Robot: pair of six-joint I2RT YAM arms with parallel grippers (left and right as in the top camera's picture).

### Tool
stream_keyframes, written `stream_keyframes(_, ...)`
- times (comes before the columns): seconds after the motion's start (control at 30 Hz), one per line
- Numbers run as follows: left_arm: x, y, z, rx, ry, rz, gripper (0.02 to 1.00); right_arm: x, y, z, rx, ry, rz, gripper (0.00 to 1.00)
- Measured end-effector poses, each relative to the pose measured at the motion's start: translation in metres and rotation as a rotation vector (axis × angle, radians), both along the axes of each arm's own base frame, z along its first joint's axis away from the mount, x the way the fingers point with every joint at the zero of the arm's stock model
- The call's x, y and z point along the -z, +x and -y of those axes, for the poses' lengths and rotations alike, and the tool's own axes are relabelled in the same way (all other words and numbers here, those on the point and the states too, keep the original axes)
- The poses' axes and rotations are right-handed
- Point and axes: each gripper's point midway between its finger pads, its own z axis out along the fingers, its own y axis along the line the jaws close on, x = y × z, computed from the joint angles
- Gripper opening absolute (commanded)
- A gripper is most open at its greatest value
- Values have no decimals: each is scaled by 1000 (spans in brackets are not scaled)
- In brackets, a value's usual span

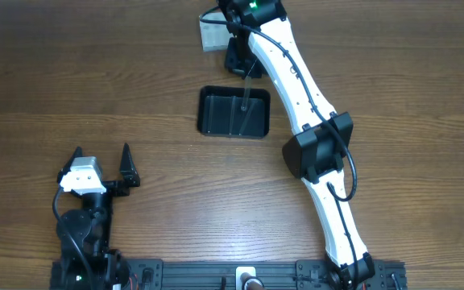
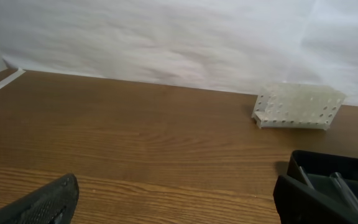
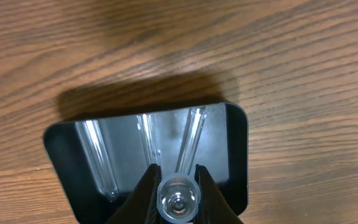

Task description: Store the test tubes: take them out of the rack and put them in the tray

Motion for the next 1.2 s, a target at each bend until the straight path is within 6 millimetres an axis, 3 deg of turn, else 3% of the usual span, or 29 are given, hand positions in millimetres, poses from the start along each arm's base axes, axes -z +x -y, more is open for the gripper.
stream_keyframes(0.73, 0, 0, 0, 0, 0, 0, 998, 40, -36, 11, -16, -95, -181, 66)
stream_keyframes(1.2, 0, 0, 0, 0, 0, 0, 998, 50, -29, 10, -11, -91, -164, 53)
